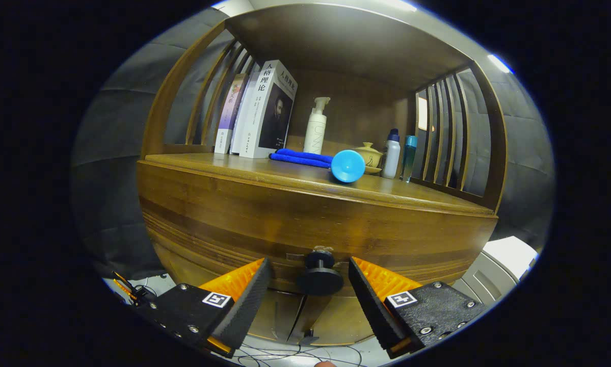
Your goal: Pull open the drawer, take out the items inside it, and place them on the countertop above the cabinet.
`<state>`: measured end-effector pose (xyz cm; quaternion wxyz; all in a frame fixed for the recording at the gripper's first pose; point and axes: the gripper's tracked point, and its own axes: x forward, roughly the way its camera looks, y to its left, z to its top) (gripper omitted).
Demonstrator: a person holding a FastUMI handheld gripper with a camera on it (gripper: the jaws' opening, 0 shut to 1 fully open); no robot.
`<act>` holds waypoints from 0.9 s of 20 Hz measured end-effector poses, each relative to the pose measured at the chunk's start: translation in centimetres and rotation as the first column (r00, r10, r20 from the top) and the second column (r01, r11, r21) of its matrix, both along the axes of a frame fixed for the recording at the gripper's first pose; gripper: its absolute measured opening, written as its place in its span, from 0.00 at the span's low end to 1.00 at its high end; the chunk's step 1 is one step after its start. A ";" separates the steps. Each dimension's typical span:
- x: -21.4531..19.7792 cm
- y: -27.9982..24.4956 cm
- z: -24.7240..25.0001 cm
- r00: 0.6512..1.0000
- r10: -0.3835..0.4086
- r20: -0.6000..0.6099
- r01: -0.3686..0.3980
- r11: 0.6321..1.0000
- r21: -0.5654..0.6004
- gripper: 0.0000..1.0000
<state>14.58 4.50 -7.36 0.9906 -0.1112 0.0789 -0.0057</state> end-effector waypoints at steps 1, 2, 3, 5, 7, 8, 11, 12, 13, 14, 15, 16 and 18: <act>-0.7 -0.2 0.6 1.000 0.011 0.011 -0.011 1.000 0.008 0.95; -1.5 -0.4 1.3 1.000 0.021 0.021 -0.021 1.000 0.017 0.95; -2.3 -0.6 1.9 0.999 0.028 0.029 -0.029 0.999 0.026 0.95; -3.9 -1.2 3.5 0.998 0.040 0.046 -0.043 0.998 0.050 0.95; -5.4 -1.6 5.4 0.996 0.052 0.070 -0.057 0.995 0.082 0.95; -6.1 -1.7 6.5 0.995 0.054 0.084 -0.062 0.993 0.098 0.95; -8.4 -2.8 9.3 0.989 0.044 0.138 -0.061 0.991 0.122 0.95; -9.1 -3.3 9.9 0.988 0.037 0.153 -0.057 0.990 0.127 0.95; -9.9 -3.4 10.3 0.986 0.038 0.161 -0.061 0.989 0.136 0.95; -10.6 -3.5 10.5 0.985 0.038 0.167 -0.063 0.987 0.148 0.95; -11.3 -3.8 10.6 0.985 0.035 0.170 -0.063 0.985 0.162 0.95; -12.1 -4.3 10.7 0.984 0.029 0.175 -0.059 0.983 0.171 0.95; -13.7 -5.4 10.6 0.983 0.001 0.185 -0.037 0.981 0.190 0.95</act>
